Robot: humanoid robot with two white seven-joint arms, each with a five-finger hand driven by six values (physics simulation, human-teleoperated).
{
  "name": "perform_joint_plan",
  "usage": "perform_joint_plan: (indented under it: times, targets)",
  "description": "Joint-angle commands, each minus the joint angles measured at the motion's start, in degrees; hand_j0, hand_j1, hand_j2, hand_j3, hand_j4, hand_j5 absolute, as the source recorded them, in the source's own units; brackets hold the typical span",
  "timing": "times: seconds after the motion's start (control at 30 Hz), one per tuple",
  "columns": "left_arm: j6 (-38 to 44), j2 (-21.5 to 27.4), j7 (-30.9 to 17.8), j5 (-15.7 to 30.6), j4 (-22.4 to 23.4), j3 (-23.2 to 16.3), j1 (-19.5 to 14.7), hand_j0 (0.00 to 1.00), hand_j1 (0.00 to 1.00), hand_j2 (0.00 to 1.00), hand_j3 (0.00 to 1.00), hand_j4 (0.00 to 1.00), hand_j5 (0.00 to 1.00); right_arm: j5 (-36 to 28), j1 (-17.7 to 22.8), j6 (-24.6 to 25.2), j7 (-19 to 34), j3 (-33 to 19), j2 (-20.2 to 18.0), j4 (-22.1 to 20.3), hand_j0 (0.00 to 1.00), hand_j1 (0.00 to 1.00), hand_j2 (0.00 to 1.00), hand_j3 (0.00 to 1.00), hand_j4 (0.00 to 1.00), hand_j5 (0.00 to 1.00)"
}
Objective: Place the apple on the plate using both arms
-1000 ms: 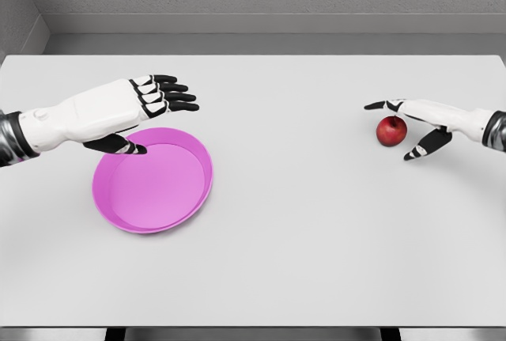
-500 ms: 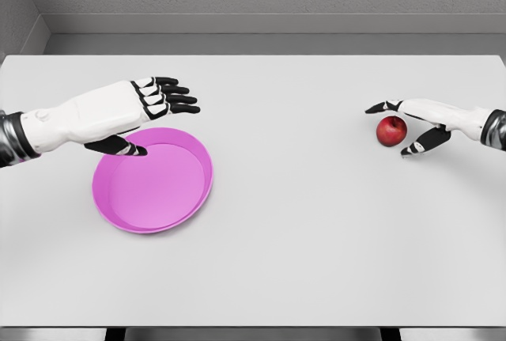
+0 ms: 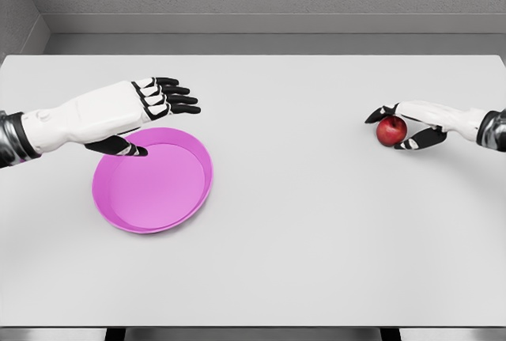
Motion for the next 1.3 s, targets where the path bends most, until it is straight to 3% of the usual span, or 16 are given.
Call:
perform_joint_plan:
  times: [0.0, 0.1, 0.13, 0.27, 0.5, 0.63, 0.7, 0.8, 1.03, 1.1, 1.17, 1.27]
  targets:
    - [0.00, 0.04, 0.03, 0.39, 0.00, 0.04, 0.00, 1.00, 1.00, 1.00, 1.00, 1.00, 1.00, 0.00, -0.09, 0.14, -0.01, -0.07, 0.22, 0.38, 0.67, 0.67, 0.67, 0.67, 0.67, 0.67]
    - [0.00, 0.04, 0.03, 0.39, 0.00, 0.04, 0.00, 1.00, 1.00, 1.00, 1.00, 1.00, 1.00, 0.00, -0.09, 0.14, -0.01, -0.07, 0.22, 0.38, 0.66, 0.66, 0.66, 0.66, 0.66, 0.66]
    - [0.00, 0.04, 0.03, 0.39, 0.00, 0.04, 0.00, 1.00, 1.00, 1.00, 1.00, 1.00, 1.00, 0.00, -0.09, 0.14, -0.01, -0.07, 0.22, 0.38, 0.58, 0.58, 0.58, 0.58, 0.58, 0.58]
    - [0.00, 0.04, 0.03, 0.39, 0.00, 0.04, 0.00, 1.00, 1.00, 1.00, 1.00, 1.00, 1.00, 0.00, 0.00, 0.14, -0.01, -0.16, 0.22, 0.38, 0.54, 0.54, 0.54, 0.54, 0.54, 0.54]
    - [0.00, 0.04, 0.03, 0.39, 0.00, 0.04, 0.09, 1.00, 1.00, 1.00, 1.00, 1.00, 1.00, -0.09, 0.00, 0.14, -0.01, -0.42, 0.75, 0.29, 0.34, 0.34, 0.34, 0.34, 0.34, 0.34]
    - [0.00, 0.04, 0.03, 0.39, -0.09, 0.04, 0.00, 1.00, 1.00, 1.00, 1.00, 1.00, 1.00, -0.18, 0.00, 0.14, -0.01, -0.33, 1.01, 0.12, 0.32, 0.32, 0.32, 0.32, 0.32, 0.32]
    - [0.00, 0.04, 0.03, 0.39, 0.00, 0.04, 0.09, 1.00, 1.00, 1.00, 1.00, 1.00, 1.00, -0.18, 0.00, 0.14, -0.01, -0.42, 1.01, 0.12, 0.17, 0.17, 0.17, 0.17, 0.17, 0.17]
    - [0.00, 0.04, 0.03, 0.39, 0.00, 0.04, 0.00, 1.00, 1.00, 1.00, 1.00, 1.00, 1.00, -0.53, -0.09, 0.14, -0.01, -0.51, 0.93, -0.67, 0.17, 0.17, 0.17, 0.17, 0.17, 0.17]
    - [0.00, 0.04, 0.03, 0.39, 0.00, 0.04, 0.09, 1.00, 1.00, 1.00, 1.00, 1.00, 1.00, -0.88, 0.44, 0.14, -0.01, 0.19, 0.58, -16.84, 0.27, 0.27, 0.27, 0.27, 0.27, 0.27]
    - [0.00, 0.04, 0.03, 0.39, 0.00, 0.12, 0.00, 1.00, 1.00, 1.00, 1.00, 1.00, 1.00, -1.23, 0.44, 0.14, -0.01, 3.44, 0.66, -22.28, 0.27, 0.27, 0.27, 0.27, 0.27, 0.27]
    - [0.00, 0.04, 0.03, 0.39, 0.00, 0.04, 0.09, 1.00, 1.00, 1.00, 1.00, 1.00, 1.00, -1.23, 0.44, 0.14, -0.01, 6.35, 1.54, -24.23, 0.27, 0.27, 0.27, 0.27, 0.27, 0.27]
    - [0.00, 0.04, 0.03, 0.39, 0.00, 0.04, 0.09, 1.00, 1.00, 1.00, 1.00, 1.00, 1.00, -1.23, 0.44, 0.14, -0.01, 8.55, 2.33, -23.79, 0.30, 0.30, 0.30, 0.30, 0.30, 0.30]
